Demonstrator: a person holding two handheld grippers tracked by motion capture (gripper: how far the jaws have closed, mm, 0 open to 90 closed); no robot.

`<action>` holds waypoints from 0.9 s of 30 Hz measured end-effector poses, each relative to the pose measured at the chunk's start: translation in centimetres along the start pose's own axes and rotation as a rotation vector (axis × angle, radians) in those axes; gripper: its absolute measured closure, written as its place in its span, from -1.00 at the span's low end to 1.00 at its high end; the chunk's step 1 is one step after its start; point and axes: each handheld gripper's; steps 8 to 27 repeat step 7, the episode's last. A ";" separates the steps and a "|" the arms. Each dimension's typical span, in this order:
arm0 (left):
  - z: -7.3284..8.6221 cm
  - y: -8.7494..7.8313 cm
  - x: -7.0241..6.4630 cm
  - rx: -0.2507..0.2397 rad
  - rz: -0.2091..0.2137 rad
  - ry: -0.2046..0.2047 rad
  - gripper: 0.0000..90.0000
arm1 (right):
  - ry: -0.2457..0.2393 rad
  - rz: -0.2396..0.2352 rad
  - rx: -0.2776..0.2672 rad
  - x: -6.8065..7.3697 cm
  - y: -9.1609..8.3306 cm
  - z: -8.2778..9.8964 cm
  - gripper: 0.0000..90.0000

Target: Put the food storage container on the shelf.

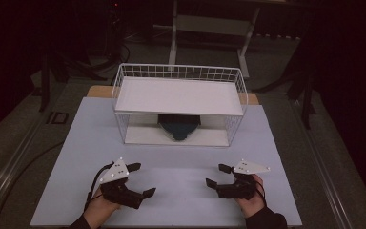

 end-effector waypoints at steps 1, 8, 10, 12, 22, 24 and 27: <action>0.0 0.0 0.0 -0.001 0.003 -0.001 -0.97 | 0.000 0.000 0.000 0.0 0.0 0.0 -0.58; 0.0 0.3 -0.1 0.003 0.010 0.008 -0.97 | 0.008 -0.017 0.002 -0.1 0.1 0.0 -0.58; 0.0 0.3 -0.1 0.003 0.010 0.008 -0.97 | 0.008 -0.017 0.002 -0.1 0.1 0.0 -0.58; 0.0 0.3 -0.1 0.003 0.010 0.008 -0.97 | 0.008 -0.017 0.002 -0.1 0.1 0.0 -0.58; 0.0 0.3 -0.1 0.003 0.010 0.008 -0.97 | 0.008 -0.017 0.002 -0.1 0.1 0.0 -0.58; 0.0 0.3 -0.1 0.003 0.010 0.008 -0.97 | 0.008 -0.017 0.002 -0.1 0.1 0.0 -0.58; 0.0 0.3 -0.1 0.003 0.010 0.008 -0.97 | 0.008 -0.017 0.002 -0.1 0.1 0.0 -0.58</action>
Point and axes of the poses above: each handheld gripper's, and its own axes: y roughly forward along the jaws, z roughly out of its underside, x roughly to its left, and after that the axes turned 4 degrees about x, right-handed
